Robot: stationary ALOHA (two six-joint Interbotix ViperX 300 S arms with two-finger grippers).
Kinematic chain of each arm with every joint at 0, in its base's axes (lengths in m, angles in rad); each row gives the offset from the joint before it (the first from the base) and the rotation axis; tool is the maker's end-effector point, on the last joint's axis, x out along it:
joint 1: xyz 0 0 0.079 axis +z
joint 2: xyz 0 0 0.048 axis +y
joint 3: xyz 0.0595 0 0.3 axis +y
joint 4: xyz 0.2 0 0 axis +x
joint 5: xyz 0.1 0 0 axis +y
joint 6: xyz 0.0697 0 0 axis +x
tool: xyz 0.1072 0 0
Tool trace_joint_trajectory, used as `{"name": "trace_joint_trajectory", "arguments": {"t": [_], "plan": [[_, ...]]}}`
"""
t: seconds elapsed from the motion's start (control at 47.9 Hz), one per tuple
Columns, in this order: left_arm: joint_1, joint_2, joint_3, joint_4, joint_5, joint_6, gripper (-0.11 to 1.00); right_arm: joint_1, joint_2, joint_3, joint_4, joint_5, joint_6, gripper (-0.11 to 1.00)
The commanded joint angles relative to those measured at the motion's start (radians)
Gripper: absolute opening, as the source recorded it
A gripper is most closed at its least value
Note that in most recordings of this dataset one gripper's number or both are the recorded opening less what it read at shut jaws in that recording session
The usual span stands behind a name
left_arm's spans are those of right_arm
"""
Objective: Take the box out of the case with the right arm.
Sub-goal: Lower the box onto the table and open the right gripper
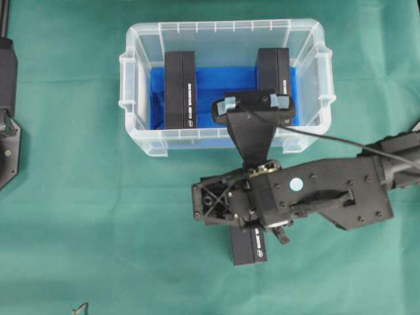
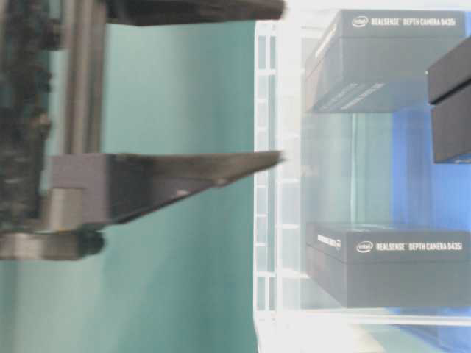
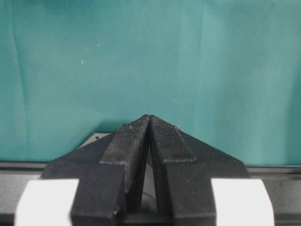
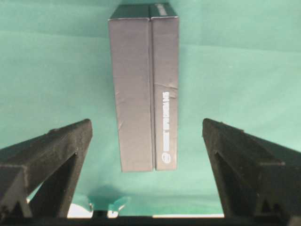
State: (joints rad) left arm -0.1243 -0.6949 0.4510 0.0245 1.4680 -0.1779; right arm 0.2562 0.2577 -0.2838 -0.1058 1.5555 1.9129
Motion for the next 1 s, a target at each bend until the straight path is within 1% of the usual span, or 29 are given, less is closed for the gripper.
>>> {"name": "trace_joint_trajectory", "arguments": {"t": [0.0,0.104,0.272,0.334,0.439,0.627,0.69,0.982], "plan": [[-0.003,-0.003,-0.029,0.002,-0.003,0.000,0.00,-0.003,-0.043,-0.026,-0.006,0.005,-0.003,0.92],[-0.003,-0.002,-0.029,0.002,-0.003,0.000,0.00,-0.003,-0.043,-0.026,-0.018,-0.005,-0.002,0.92],[-0.003,-0.002,-0.031,0.002,-0.003,-0.002,0.00,0.003,-0.049,-0.020,-0.015,0.018,0.000,0.90],[-0.003,-0.002,-0.035,0.000,-0.003,-0.002,0.00,0.014,-0.064,-0.003,-0.014,0.038,0.006,0.89],[-0.003,0.002,-0.037,0.002,-0.003,-0.002,0.00,0.032,-0.104,0.048,-0.014,0.037,0.014,0.88],[-0.003,0.003,-0.040,0.000,0.000,-0.002,0.00,0.061,-0.221,0.201,-0.014,-0.012,0.086,0.88],[-0.003,0.003,-0.040,0.000,0.000,-0.002,0.00,0.077,-0.270,0.272,-0.014,-0.023,0.107,0.88],[-0.003,0.005,-0.040,0.000,0.000,0.000,0.00,0.141,-0.483,0.525,-0.012,-0.051,0.178,0.88]]}}
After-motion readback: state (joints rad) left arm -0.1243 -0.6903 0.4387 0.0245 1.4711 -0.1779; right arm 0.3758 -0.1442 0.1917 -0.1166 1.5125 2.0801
